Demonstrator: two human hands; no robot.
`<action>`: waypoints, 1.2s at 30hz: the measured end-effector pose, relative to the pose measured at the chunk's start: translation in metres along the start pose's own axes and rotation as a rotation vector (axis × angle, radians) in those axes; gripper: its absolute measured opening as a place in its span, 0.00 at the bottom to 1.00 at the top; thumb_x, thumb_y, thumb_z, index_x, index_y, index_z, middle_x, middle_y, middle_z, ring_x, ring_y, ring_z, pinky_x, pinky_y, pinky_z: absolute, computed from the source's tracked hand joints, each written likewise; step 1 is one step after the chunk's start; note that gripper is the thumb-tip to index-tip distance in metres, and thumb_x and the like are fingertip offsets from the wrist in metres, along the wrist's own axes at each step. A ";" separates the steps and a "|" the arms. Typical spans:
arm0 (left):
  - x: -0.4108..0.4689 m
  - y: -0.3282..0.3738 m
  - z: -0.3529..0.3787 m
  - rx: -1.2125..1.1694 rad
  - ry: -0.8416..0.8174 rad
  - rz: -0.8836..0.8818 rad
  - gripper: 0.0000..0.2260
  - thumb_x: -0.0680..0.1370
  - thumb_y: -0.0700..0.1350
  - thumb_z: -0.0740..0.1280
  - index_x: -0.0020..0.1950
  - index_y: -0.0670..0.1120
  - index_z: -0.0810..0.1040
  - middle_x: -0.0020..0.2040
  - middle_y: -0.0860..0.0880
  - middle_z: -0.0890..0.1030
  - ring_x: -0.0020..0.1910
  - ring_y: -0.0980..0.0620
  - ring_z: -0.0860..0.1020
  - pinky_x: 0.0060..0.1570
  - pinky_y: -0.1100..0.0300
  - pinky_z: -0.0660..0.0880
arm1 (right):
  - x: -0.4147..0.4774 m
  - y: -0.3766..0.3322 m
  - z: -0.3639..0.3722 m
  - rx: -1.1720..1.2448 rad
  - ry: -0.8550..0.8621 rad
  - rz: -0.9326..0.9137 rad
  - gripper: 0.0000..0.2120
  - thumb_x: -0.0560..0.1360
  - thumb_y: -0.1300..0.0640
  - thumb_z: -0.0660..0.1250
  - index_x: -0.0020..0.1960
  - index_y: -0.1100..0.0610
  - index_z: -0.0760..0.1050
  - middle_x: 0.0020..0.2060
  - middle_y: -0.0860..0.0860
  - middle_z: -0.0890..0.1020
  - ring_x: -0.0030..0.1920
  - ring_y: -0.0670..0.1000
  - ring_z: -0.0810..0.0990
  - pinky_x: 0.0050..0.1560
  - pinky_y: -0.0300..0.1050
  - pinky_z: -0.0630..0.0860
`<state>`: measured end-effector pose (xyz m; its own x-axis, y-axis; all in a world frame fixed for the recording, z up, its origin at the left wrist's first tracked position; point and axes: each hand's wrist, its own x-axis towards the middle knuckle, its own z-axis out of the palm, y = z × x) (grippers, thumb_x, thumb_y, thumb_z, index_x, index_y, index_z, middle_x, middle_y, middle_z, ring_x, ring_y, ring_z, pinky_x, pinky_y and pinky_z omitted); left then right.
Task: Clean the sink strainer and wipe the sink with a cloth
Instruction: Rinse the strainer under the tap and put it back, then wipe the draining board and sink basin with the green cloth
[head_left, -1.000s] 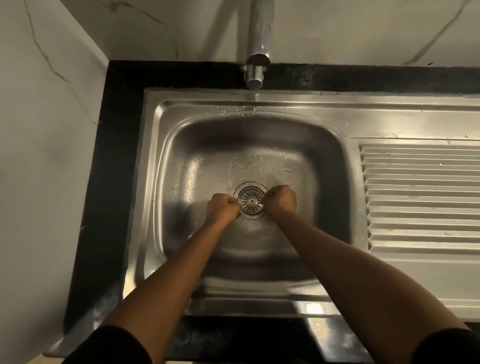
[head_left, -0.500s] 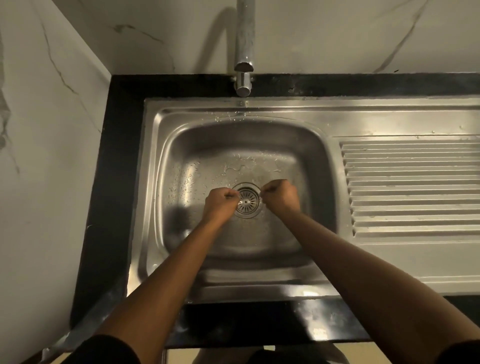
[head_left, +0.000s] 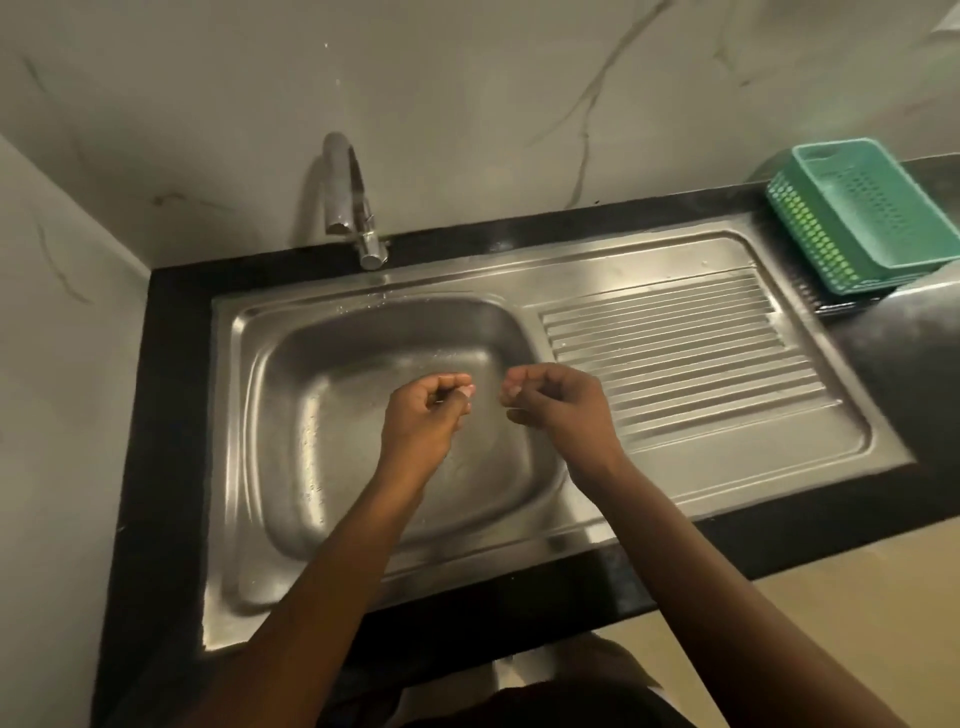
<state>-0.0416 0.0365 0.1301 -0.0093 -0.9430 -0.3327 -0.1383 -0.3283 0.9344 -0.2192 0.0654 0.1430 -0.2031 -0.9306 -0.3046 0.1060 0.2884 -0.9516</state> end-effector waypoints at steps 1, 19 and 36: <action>-0.007 0.008 0.011 -0.006 -0.028 0.019 0.08 0.82 0.41 0.72 0.51 0.54 0.86 0.49 0.52 0.90 0.49 0.52 0.88 0.51 0.55 0.85 | -0.006 -0.007 -0.011 0.019 0.008 -0.017 0.06 0.77 0.68 0.72 0.52 0.62 0.84 0.43 0.61 0.87 0.43 0.52 0.87 0.45 0.43 0.82; -0.120 0.053 0.250 0.111 -0.147 0.142 0.09 0.82 0.43 0.71 0.55 0.57 0.85 0.56 0.54 0.88 0.58 0.53 0.85 0.62 0.46 0.83 | -0.087 -0.028 -0.292 -0.118 0.140 -0.115 0.09 0.79 0.64 0.70 0.57 0.56 0.85 0.48 0.50 0.88 0.51 0.50 0.86 0.53 0.43 0.84; -0.084 0.099 0.370 0.121 -0.260 0.170 0.10 0.82 0.44 0.71 0.64 0.52 0.83 0.60 0.53 0.86 0.61 0.53 0.84 0.63 0.48 0.82 | -0.033 -0.067 -0.387 -0.205 0.209 -0.139 0.10 0.79 0.58 0.72 0.59 0.53 0.84 0.52 0.46 0.87 0.52 0.42 0.86 0.54 0.39 0.82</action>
<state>-0.4214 0.1032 0.2032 -0.2929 -0.9329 -0.2094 -0.2295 -0.1440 0.9626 -0.5968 0.1636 0.2017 -0.3994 -0.9040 -0.1524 -0.1310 0.2208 -0.9665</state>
